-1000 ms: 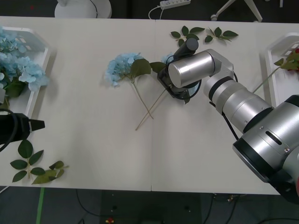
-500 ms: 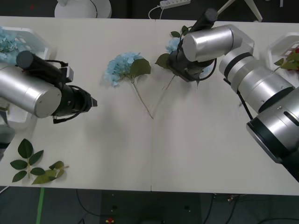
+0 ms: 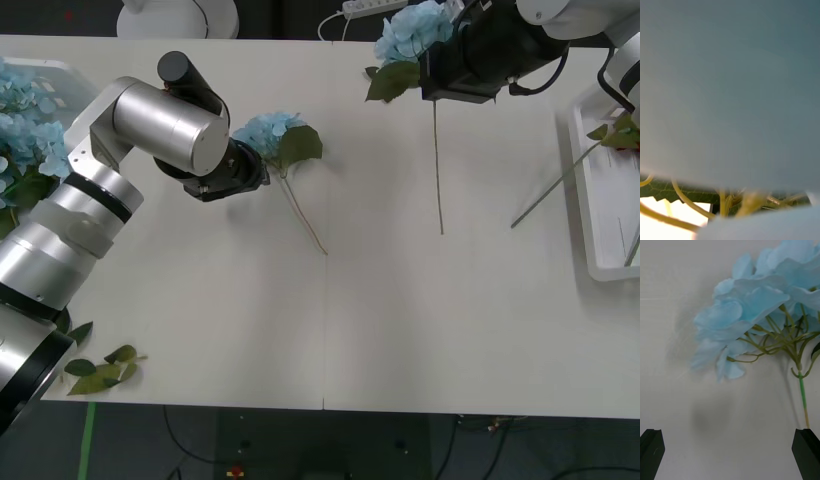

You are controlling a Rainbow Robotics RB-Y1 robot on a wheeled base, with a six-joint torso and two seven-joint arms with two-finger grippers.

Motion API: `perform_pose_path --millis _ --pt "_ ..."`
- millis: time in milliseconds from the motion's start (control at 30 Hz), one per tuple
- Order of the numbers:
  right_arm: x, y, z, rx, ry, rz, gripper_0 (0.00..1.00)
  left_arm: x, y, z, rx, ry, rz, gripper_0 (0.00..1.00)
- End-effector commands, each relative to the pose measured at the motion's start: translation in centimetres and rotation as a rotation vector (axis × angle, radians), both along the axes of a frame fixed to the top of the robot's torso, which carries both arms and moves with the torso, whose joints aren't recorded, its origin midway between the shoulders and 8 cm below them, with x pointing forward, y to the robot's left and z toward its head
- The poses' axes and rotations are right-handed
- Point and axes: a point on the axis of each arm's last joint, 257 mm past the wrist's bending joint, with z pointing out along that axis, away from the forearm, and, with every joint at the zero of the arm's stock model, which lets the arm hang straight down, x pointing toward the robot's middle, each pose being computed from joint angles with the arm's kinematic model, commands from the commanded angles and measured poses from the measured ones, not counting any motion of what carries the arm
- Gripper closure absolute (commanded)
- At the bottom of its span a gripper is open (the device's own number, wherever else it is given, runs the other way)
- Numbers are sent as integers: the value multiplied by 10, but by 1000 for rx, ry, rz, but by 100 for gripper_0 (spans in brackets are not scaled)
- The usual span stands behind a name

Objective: Place the red flowers into the right box and the blue flowers into the left box. If a person shows an open palm, hand one flower to the person first, then continue sorting.

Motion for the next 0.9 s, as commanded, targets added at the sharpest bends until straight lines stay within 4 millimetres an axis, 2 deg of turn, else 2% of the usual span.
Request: perform_pose_path --millis 33,267,467,633,900 --pt "-8 18 72 81 -144 158 100 14 -68 21 -54 -68 -71 0" --pt "-27 34 98 138 -272 318 100 0 -97 3 -22 -59 -140 0" --pt "-46 60 119 158 -399 461 100 -10 -115 -21 38 -39 -185 0" --pt "-62 86 137 139 -502 575 100 -12 -119 -40 49 -24 -179 0" --pt "-96 140 159 192 -662 698 100 -6 -112 -35 93 -43 -173 0"
